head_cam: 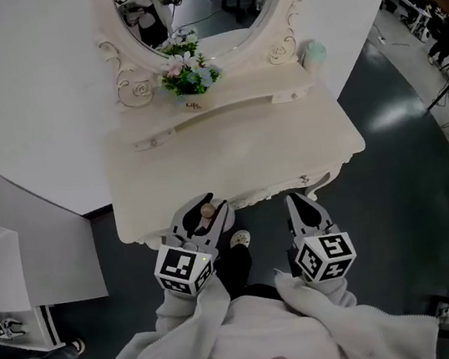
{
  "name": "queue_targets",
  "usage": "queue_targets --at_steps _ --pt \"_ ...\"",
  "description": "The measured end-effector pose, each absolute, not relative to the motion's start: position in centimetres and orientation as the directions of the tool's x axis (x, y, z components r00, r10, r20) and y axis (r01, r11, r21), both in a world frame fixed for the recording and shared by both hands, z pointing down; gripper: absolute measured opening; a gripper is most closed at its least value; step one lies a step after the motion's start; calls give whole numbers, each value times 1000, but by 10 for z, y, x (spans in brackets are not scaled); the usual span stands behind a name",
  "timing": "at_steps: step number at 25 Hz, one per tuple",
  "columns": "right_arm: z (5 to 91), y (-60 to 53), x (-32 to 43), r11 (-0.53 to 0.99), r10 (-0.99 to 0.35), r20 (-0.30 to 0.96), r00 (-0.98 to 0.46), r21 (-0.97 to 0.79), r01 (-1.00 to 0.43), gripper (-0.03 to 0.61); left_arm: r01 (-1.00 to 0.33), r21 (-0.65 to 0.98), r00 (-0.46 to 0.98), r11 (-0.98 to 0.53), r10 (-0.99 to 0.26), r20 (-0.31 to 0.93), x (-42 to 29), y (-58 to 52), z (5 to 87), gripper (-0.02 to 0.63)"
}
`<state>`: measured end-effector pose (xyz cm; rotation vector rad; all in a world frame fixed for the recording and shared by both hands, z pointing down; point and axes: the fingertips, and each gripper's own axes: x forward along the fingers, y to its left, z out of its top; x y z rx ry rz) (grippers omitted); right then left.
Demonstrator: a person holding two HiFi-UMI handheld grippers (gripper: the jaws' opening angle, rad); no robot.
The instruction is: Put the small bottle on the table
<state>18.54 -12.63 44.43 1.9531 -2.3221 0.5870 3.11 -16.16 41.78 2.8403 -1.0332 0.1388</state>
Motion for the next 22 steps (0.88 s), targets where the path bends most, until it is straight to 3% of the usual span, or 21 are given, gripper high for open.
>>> queue_targets --at_steps 22 --pt "444 -251 222 72 -936 315 -156 -264 -962 37 -630 70 770 -773 -612 178 58 -297 423 135"
